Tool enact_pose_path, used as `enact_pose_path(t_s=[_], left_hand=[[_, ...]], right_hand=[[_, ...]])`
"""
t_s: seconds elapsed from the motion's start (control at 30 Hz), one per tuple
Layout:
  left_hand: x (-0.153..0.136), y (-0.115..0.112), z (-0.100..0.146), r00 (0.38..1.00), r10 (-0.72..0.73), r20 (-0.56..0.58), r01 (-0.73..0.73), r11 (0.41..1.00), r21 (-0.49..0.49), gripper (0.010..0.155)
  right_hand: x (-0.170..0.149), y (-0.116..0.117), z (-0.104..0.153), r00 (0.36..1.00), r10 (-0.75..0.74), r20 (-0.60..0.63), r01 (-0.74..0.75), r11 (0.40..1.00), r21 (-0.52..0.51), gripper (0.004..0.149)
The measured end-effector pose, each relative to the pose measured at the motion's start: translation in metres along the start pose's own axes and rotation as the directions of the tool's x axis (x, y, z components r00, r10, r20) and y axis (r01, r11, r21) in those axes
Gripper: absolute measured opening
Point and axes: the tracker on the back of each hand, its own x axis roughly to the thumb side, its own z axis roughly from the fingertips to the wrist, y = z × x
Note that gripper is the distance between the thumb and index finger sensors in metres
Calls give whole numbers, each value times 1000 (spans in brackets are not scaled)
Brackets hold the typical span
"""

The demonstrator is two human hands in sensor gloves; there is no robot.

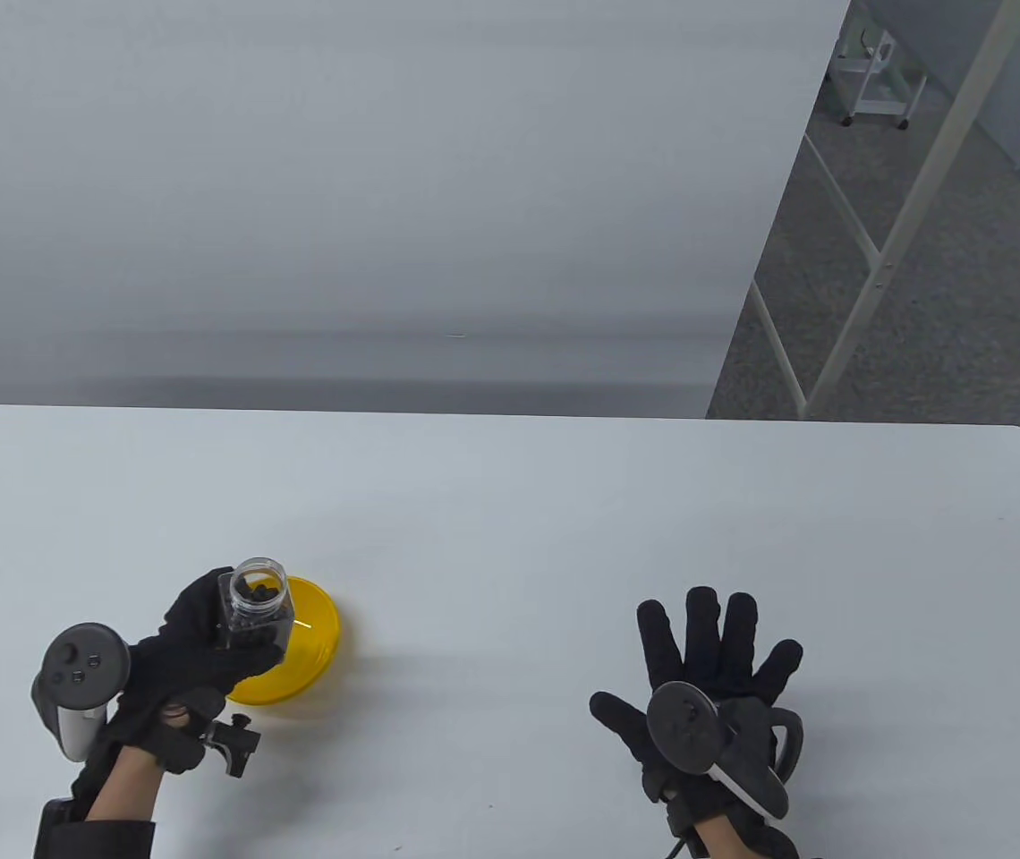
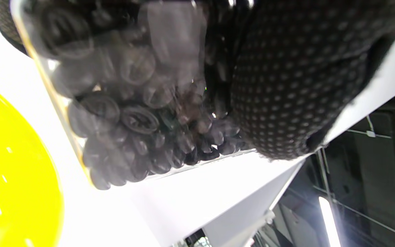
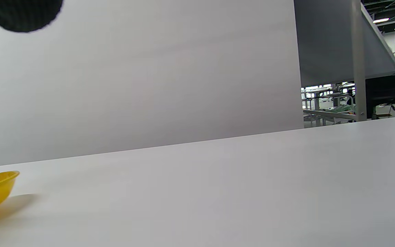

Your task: Pour coffee beans from coffee jar into bowl

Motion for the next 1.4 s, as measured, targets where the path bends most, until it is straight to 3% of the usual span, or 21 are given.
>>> enact_pose_path(t_s=[0.27, 0.6, 1.07, 1.4], left_hand=[[-19, 10, 7, 992, -104, -65, 110, 990, 87, 95], [-20, 17, 11, 950, -301, -85, 310, 939, 147, 95], [-24, 29, 20, 861, -493, -121, 508, 846, 163, 95], [-23, 31, 23, 748, -654, -109, 663, 734, 149, 94]], right_hand=[[-27, 27, 4, 988, 114, -100, -106, 991, 78, 93], [-36, 33, 15, 985, 115, -125, -108, 992, 65, 93], [-37, 35, 15, 985, 111, -130, -103, 993, 65, 93], [-35, 36, 17, 984, 124, -125, -115, 990, 78, 93]])
